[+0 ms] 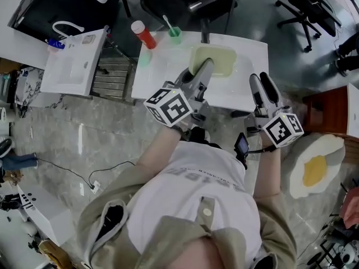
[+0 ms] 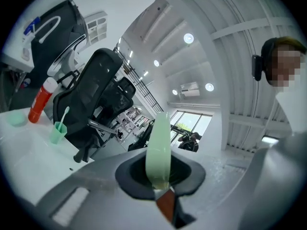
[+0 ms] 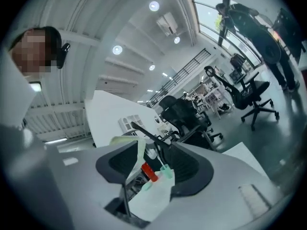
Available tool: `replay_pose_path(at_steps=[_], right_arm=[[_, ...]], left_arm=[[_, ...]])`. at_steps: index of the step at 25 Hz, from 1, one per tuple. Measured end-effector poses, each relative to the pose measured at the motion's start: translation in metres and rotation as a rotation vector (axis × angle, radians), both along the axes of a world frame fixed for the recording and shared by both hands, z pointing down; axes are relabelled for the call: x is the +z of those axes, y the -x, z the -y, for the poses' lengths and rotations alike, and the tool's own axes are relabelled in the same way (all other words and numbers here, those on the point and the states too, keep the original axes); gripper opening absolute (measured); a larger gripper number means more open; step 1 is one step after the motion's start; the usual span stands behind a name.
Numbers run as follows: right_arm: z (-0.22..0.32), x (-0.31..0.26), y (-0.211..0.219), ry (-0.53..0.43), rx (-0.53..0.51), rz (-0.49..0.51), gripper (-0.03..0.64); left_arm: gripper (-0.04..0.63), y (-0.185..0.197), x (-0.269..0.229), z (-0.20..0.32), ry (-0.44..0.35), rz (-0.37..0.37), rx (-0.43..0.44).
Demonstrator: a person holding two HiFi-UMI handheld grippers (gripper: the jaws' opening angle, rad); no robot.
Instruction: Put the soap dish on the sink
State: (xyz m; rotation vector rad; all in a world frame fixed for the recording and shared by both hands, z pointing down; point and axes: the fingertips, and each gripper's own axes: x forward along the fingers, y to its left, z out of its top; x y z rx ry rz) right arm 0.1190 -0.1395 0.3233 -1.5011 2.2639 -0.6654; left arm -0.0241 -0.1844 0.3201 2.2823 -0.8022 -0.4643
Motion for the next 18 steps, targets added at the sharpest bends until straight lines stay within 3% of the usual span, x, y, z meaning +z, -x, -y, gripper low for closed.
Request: replay_pose_path(at_steps=[9,18], right_arm=[[0.025,0.015,0.036,0.041,-0.108,0.238,0.220],[0.041,0.030,0.048,0.066,-0.142,0.357,0.215]], left_arm=[[0.023,-0.019,0.011,0.011,0.096,-0.081,0.111],[0.023,-0.033,0.025,0.020,0.215,-0.169,0.204]])
